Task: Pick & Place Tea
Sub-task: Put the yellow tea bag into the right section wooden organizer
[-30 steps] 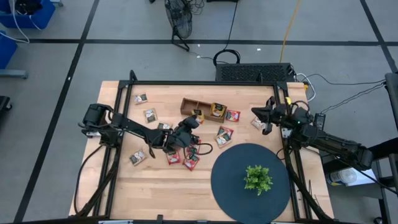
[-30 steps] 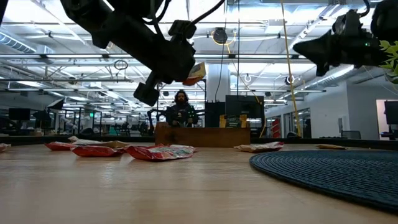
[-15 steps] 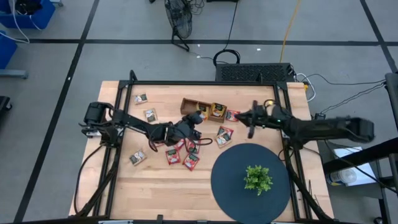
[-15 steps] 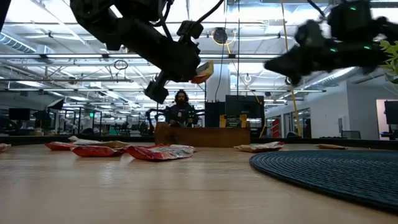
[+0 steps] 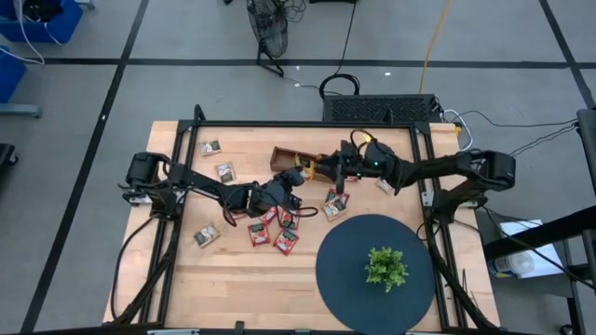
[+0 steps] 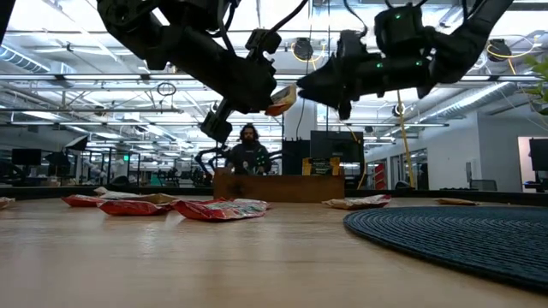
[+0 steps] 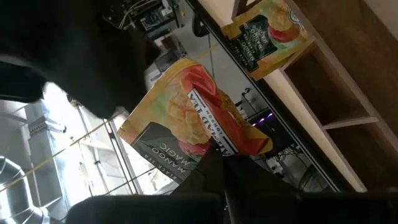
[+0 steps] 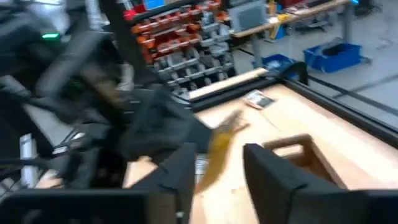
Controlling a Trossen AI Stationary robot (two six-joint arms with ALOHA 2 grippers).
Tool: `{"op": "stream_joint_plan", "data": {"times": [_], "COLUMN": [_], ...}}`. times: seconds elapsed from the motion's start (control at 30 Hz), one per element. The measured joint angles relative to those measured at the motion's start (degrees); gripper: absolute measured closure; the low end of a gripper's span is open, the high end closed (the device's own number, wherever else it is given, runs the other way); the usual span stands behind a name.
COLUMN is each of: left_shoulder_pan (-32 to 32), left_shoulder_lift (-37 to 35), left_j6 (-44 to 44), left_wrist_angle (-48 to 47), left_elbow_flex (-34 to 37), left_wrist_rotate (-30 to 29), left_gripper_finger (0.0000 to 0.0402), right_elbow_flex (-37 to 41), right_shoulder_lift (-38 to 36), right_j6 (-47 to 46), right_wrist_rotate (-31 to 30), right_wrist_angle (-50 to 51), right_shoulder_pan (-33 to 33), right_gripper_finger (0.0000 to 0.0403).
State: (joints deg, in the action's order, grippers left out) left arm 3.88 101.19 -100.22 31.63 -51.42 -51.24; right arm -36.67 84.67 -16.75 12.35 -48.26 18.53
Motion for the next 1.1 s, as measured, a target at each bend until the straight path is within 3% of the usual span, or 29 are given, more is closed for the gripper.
{"op": "stream_joint_plan", "data": {"times": [0.17,0.37,0.6,0.8,0.93,1.1], "left_shoulder_pan": [0.0,0.0,0.0,0.1,0.4,2.9], "left_shoulder_lift": [0.0,0.0,0.0,0.0,0.0,0.0], "left_j6": [-0.2,-0.2,0.9,1.7,6.7,23.3], "left_wrist_angle": [-0.1,-0.1,-0.1,-0.2,-0.4,-0.3], "left_elbow_flex": [0.0,0.0,0.0,0.0,0.0,0.1], "left_wrist_rotate": [1.4,2.8,1.7,1.8,2.0,0.6], "left_gripper_finger": [0.0400,0.0401,0.0401,0.0401,0.0397,0.0367], "right_elbow_flex": [-0.4,-3.1,-5.1,-5.1,-5.1,-5.1], "right_shoulder_lift": [0.8,4.1,6.4,6.5,6.5,4.7], "right_j6": [-2.5,-4.4,-4.5,-0.1,2.4,5.7], "right_wrist_rotate": [1.5,3.1,4.3,4.2,4.1,2.3], "right_wrist_angle": [-2.1,-1.5,-1.3,-1.2,-0.2,1.9], "right_shoulder_pan": [0.1,0.1,0.1,0.1,0.1,0.5], "right_gripper_finger": [0.0212,0.0209,0.0262,0.0388,0.0401,0.0402]}}
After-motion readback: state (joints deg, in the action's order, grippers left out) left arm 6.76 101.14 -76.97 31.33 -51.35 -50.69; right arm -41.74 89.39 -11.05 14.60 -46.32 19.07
